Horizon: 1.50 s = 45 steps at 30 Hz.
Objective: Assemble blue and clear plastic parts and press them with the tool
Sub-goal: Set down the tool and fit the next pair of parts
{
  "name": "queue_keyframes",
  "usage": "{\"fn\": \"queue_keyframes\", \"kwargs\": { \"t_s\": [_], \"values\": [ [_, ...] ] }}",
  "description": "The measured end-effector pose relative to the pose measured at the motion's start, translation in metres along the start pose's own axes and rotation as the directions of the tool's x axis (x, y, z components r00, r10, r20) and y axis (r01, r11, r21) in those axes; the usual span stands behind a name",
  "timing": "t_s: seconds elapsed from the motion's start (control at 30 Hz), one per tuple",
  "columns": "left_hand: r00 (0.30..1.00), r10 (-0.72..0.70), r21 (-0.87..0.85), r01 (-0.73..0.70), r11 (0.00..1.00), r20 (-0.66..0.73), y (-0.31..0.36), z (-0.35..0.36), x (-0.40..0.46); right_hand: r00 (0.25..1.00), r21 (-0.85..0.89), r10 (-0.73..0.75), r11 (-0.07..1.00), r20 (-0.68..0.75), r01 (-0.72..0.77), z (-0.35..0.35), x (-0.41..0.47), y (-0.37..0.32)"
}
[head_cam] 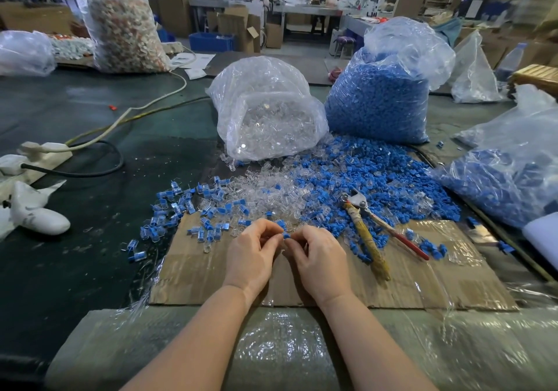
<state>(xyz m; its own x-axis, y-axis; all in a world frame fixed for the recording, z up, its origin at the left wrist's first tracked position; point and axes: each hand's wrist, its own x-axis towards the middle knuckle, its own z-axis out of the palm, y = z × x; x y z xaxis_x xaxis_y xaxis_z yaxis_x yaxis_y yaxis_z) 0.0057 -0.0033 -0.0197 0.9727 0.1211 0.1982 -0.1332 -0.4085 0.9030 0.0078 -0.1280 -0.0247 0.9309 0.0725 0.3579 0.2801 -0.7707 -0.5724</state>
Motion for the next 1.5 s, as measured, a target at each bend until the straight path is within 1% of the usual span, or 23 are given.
{"fn": "queue_keyframes", "kwargs": {
  "t_s": [0.1, 0.23, 0.37, 0.5, 0.73, 0.87, 0.93, 1.03, 1.1, 1.17, 1.2, 1.23, 1.27, 1.33, 1.37, 1.43, 1.5],
  "values": [
    [1.0, -0.021, -0.078, 0.02, 0.997, -0.017, 0.002, -0.001, 0.0, 0.999, 0.003, -0.04, 0.999, -0.027, 0.04, -0.001, -0.001, -0.002],
    [0.998, -0.069, -0.197, 0.067, 0.978, -0.002, 0.004, -0.001, 0.0, 0.995, 0.035, -0.064, 0.997, -0.081, 0.067, -0.002, -0.002, -0.004],
    [0.995, -0.097, -0.243, 0.099, 0.965, 0.02, 0.005, -0.001, 0.0, 0.989, 0.08, -0.092, 0.992, -0.115, 0.101, -0.004, -0.003, -0.005],
    [0.994, -0.102, -0.244, 0.106, 0.964, 0.029, 0.006, -0.001, 0.0, 0.989, 0.087, -0.121, 0.988, -0.087, 0.128, -0.005, -0.002, -0.005],
    [0.994, -0.109, -0.2, 0.112, 0.973, 0.028, 0.006, -0.002, 0.0, 0.987, 0.071, -0.129, 0.988, -0.095, 0.136, -0.004, -0.001, -0.004],
    [0.997, -0.077, -0.078, 0.077, 0.994, 0.003, 0.004, -0.002, 0.001, 0.986, 0.07, -0.135, 0.987, -0.1, 0.142, -0.004, -0.001, -0.003],
    [0.997, -0.073, -0.048, 0.072, 0.996, -0.005, 0.004, -0.002, 0.002, 0.987, 0.079, -0.129, 0.988, -0.092, 0.136, -0.004, -0.001, -0.003],
    [0.995, -0.103, -0.05, 0.102, 0.993, -0.009, 0.004, -0.001, 0.003, 0.99, 0.101, -0.093, 0.989, -0.106, 0.104, -0.004, 0.0, -0.005],
    [0.99, -0.141, -0.091, 0.14, 0.986, -0.001, 0.004, -0.001, 0.004, 0.987, 0.055, -0.067, 0.996, -0.144, 0.076, -0.006, 0.0, -0.004],
    [0.985, -0.172, -0.121, 0.171, 0.978, 0.005, 0.004, -0.001, 0.004, 0.973, -0.057, -0.036, 0.998, -0.229, 0.023, -0.012, 0.001, -0.001],
    [0.983, -0.184, -0.131, 0.183, 0.974, 0.006, 0.004, -0.001, 0.005, 0.96, -0.122, -0.007, 0.992, -0.278, -0.028, -0.017, 0.002, 0.002],
    [0.98, -0.197, -0.15, 0.196, 0.969, 0.008, 0.005, -0.002, 0.005, 0.95, -0.189, 0.046, 0.976, -0.31, -0.109, -0.023, 0.004, 0.005],
    [0.977, -0.212, -0.18, 0.211, 0.961, 0.013, 0.006, -0.002, 0.006, 0.943, -0.265, 0.134, 0.939, -0.305, -0.219, -0.03, 0.008, 0.009],
    [0.969, -0.246, -0.232, 0.245, 0.941, 0.027, 0.01, -0.002, 0.008, 0.905, -0.436, 0.366, 0.793, -0.216, -0.425, -0.045, 0.015, 0.02],
    [0.964, -0.262, -0.257, 0.262, 0.93, 0.032, 0.011, -0.002, 0.009, 0.872, -0.496, 0.466, 0.727, -0.152, -0.475, -0.052, 0.018, 0.026],
    [0.955, -0.294, -0.311, 0.292, 0.904, 0.044, 0.016, 0.0, 0.011, 0.805, -0.553, 0.593, 0.663, -0.025, -0.505, -0.062, 0.022, 0.036],
    [0.948, -0.313, -0.335, 0.312, 0.889, 0.051, 0.019, 0.001, 0.014, 0.786, -0.595, 0.618, 0.642, 0.03, -0.482, -0.067, 0.024, 0.042]
  ]
}}
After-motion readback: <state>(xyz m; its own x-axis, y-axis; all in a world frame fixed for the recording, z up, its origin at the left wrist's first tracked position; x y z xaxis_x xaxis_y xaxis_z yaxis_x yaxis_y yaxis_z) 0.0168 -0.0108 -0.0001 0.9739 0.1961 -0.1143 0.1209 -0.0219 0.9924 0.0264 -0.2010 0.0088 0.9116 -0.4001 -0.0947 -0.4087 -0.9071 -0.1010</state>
